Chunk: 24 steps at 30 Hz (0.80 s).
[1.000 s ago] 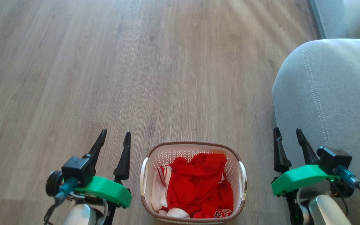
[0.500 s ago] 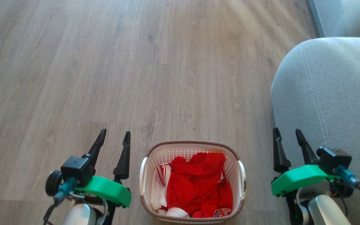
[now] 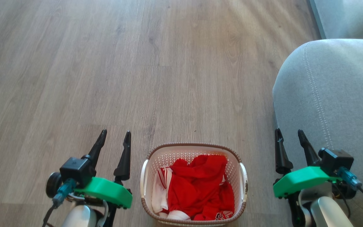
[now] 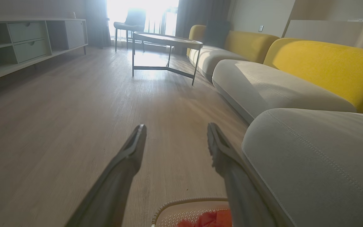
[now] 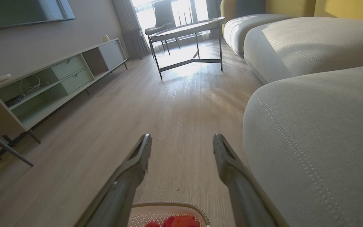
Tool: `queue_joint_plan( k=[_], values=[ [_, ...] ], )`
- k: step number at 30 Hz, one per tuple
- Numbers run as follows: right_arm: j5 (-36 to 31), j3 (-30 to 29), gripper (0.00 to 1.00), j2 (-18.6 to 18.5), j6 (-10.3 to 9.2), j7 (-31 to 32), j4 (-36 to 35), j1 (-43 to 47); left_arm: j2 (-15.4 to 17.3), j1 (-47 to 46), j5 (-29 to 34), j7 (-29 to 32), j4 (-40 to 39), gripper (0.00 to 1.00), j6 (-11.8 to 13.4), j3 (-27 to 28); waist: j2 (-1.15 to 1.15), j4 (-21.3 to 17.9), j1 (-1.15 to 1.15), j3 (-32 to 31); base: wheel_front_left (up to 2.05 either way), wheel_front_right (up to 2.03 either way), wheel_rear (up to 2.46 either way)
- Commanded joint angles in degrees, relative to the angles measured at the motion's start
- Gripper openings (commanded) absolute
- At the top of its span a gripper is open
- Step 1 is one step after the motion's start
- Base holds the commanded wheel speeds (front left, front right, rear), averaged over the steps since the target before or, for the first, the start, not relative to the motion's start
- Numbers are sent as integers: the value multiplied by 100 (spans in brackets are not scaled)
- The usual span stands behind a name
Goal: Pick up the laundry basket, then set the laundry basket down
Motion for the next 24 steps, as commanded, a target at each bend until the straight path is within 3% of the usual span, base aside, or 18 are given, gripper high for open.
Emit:
queue_joint_plan(
  k=[1,4,5,8,24],
  values=[
    [-55,127,100,23,40,-44,-186,-181,-8,-205,-22,-29,-196,100,19,194,0,-1,0,-1,0,0,0],
    [-74,132,100,23,40,-44,-181,-193,-8,-202,-80,-29,-174,100,14,183,0,-6,0,5,0,0,0],
    [3,0,0,2,0,1,23,2,2,2,-70,0,32,0,0,-10,0,-6,0,3,0,0,0],
    [13,9,0,6,0,6,298,90,3,116,-76,2,301,0,0,-24,0,-7,1,3,0,0,0],
    [909,-102,0,-36,5,210,265,64,58,60,-1074,195,310,0,-8,126,0,-80,1,-5,0,0,0]
  ],
)
